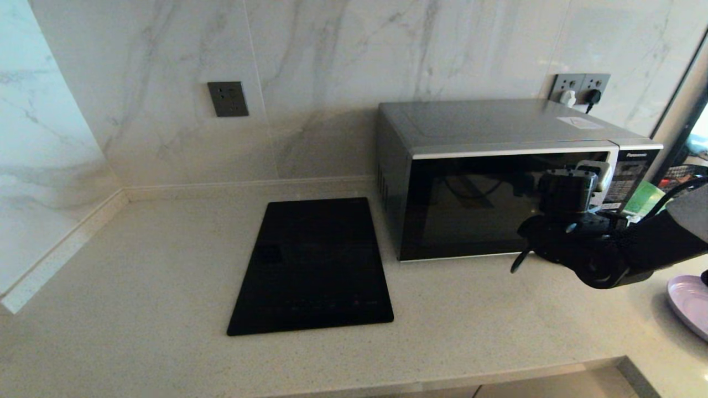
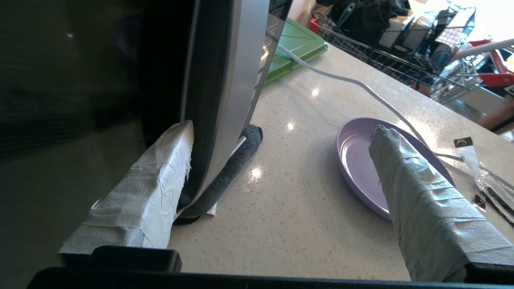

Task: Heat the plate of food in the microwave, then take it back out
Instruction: Open the microwave oven

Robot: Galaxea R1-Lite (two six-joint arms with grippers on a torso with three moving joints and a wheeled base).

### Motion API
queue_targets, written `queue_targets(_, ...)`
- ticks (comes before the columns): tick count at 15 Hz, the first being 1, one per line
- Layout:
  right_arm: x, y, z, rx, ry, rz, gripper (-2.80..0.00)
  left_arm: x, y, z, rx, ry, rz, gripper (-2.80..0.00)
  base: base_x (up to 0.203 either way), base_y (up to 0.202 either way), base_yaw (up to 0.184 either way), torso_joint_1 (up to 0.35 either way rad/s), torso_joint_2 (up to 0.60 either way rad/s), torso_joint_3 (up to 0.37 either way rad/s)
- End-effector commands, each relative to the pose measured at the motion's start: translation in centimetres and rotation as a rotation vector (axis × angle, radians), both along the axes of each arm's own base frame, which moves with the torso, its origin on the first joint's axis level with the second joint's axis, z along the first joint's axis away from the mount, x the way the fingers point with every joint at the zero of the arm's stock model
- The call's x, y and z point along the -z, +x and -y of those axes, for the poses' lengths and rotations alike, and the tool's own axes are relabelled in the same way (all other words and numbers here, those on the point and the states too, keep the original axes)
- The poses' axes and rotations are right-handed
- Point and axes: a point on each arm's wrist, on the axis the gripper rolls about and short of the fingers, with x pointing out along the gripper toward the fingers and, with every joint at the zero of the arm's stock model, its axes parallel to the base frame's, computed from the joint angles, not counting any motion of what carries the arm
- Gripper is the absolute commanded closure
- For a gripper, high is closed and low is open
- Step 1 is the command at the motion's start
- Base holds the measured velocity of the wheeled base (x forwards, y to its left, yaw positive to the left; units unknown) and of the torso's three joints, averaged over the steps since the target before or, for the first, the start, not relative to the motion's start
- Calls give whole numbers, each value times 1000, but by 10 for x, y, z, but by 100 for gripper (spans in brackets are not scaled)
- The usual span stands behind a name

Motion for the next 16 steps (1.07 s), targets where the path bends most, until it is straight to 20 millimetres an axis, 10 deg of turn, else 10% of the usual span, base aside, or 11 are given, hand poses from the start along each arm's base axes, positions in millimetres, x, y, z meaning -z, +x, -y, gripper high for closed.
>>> queue_targets(1, 5, 6, 7, 26, -1, -3, -280, 0, 0, 0, -1, -1, -1, 0, 0, 0, 0, 0, 0, 0)
queue_targets(11, 10, 13, 20, 61, -4, -9, -280, 0, 0, 0, -1, -1, 0, 0, 0, 0, 0, 0, 0, 0)
queue_targets(12, 10, 14, 21, 63, -3, -5, 0, 0, 0, 0, -1, -1, -1, 0, 0, 0, 0, 0, 0, 0)
queue_targets(16, 9, 18, 22, 67, -3, 5, 0, 0, 0, 0, -1, -1, -1, 0, 0, 0, 0, 0, 0, 0)
